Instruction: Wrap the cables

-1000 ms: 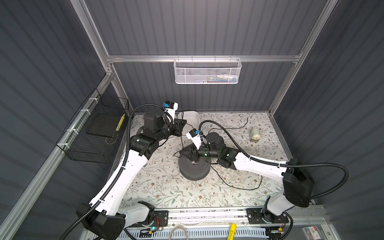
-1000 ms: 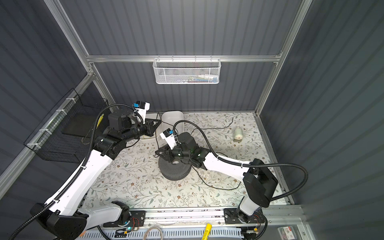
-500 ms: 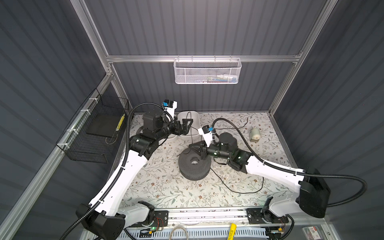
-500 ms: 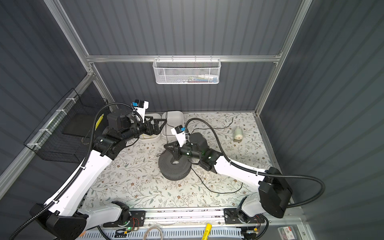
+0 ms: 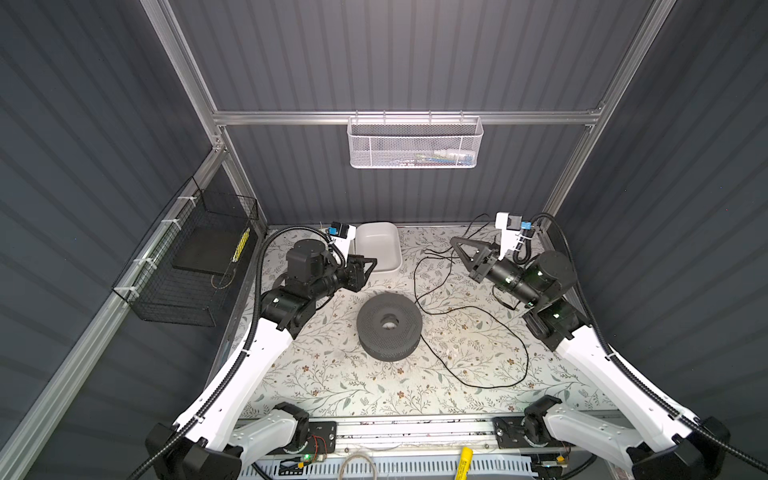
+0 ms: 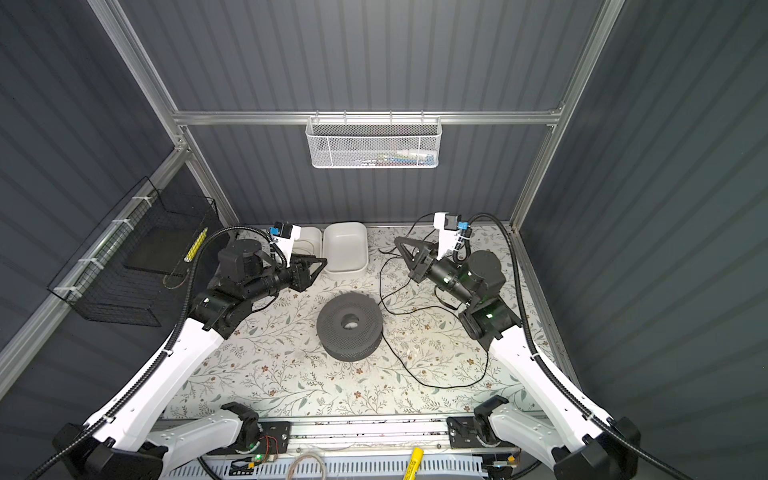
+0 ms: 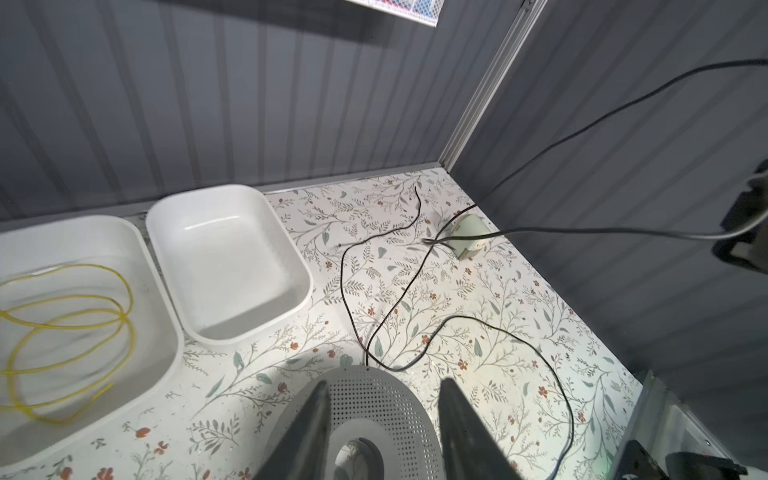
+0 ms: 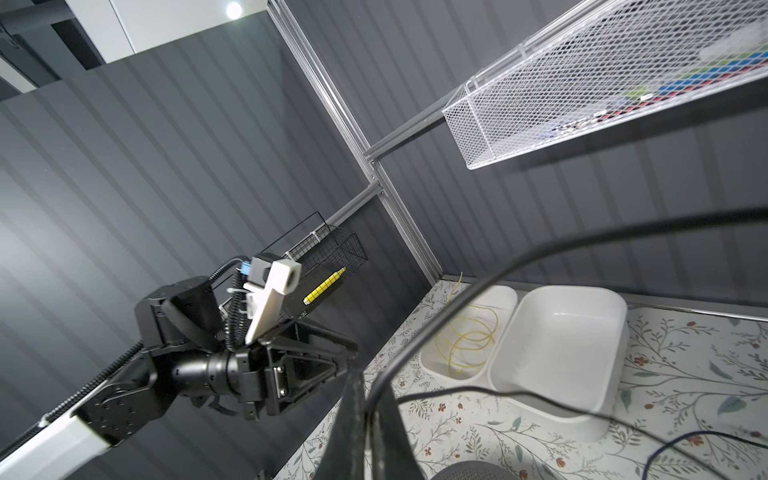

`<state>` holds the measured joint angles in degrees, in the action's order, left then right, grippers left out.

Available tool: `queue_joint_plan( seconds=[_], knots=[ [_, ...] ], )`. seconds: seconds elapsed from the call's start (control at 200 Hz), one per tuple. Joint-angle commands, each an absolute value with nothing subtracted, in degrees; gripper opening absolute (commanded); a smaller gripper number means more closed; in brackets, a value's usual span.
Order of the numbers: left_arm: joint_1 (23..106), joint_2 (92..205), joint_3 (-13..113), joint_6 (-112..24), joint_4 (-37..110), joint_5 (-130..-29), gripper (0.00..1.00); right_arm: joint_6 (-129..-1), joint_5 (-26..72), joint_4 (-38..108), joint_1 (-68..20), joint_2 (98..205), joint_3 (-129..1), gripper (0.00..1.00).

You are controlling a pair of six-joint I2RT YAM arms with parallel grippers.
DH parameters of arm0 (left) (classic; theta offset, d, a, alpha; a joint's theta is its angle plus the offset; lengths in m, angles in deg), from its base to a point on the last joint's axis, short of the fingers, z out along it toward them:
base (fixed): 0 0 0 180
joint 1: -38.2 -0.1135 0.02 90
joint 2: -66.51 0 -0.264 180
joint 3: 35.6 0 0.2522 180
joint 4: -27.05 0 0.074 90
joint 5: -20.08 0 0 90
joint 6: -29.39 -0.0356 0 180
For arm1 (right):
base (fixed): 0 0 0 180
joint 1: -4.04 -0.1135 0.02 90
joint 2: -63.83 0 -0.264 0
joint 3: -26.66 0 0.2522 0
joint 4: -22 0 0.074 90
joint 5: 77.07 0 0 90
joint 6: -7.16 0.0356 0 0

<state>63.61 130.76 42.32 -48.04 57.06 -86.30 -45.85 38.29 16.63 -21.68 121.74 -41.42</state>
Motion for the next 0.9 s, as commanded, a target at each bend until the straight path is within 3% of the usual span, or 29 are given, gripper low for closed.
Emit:
queue_joint_plan(
  seconds=[0.0,0.275,0.41,0.695,0.895],
  knots=[
    [63.34,131.04,39.92,-48.49,50.36,-91.69,0.53,-43.66,41.01,19.96,-20.1,120.37,-40.3,0.0],
    [67.46,133.02,26.22,-50.02,26.35,-92.47,0.58,-38.37,46.08,19.63,-18.77,119.04,-39.22,0.0],
    [70.92,134.7,16.5,-51.01,5.21,-89.59,0.6,-33.94,47.5,16.4,-18.72,119.15,-37.85,0.0],
    [76.15,146.03,10.7,-53.45,-16.78,-86.34,0.67,-27.07,48.61,11.47,-18.82,118.86,-37.11,0.0],
    [76.21,154.46,7.77,-48.96,-32.18,-88.11,0.64,-25.16,47.47,10.62,-18.76,118.35,-37.46,0.0]
  ],
)
